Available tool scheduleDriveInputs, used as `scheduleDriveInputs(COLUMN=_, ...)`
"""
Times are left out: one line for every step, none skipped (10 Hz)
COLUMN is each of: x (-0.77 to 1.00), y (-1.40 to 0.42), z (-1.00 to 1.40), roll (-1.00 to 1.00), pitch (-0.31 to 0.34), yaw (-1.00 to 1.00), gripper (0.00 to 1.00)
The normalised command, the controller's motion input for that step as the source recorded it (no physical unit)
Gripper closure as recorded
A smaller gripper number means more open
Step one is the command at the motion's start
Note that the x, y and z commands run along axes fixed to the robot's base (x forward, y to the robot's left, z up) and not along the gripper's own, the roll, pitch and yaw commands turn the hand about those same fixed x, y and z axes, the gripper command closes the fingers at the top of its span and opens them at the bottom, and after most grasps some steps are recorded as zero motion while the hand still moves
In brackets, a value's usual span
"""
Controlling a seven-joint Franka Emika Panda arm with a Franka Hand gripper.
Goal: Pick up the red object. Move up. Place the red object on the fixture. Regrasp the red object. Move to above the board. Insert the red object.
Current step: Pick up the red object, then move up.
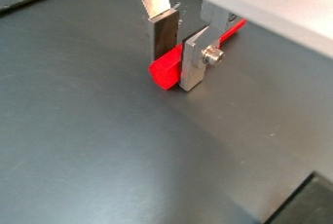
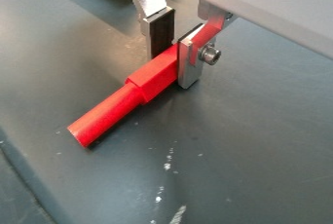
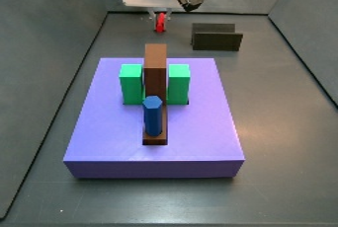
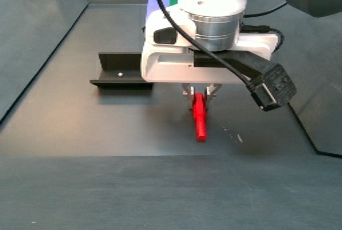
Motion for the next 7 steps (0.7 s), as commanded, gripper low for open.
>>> scheduleDriveInputs(x=0.00, y=0.00, z=0.00, roll=0.00, pitch=0.000, yaw=0.00, gripper=1.00)
scheduleDriveInputs(x=0.00, y=0.00, z=0.00, roll=0.00, pitch=0.000, yaw=0.00, gripper=1.00)
scheduleDriveInputs(x=0.00, y=0.00, z=0.00, roll=0.00, pitch=0.000, yaw=0.00, gripper=1.00)
scheduleDriveInputs(x=0.00, y=0.00, z=0.83, roll=0.00, pitch=0.000, yaw=0.00, gripper=1.00)
scheduleDriveInputs(x=0.02, y=-0.01, z=0.79, roll=0.00, pitch=0.007, yaw=0.04, gripper=1.00)
scheduleDriveInputs(x=-0.02, y=-0.01, z=0.56, roll=0.05, pitch=0.037, yaw=0.03, gripper=1.00)
scheduleDriveInputs(x=0.00, y=-0.02, z=0.29, roll=0.09, pitch=0.042, yaw=0.03, gripper=1.00)
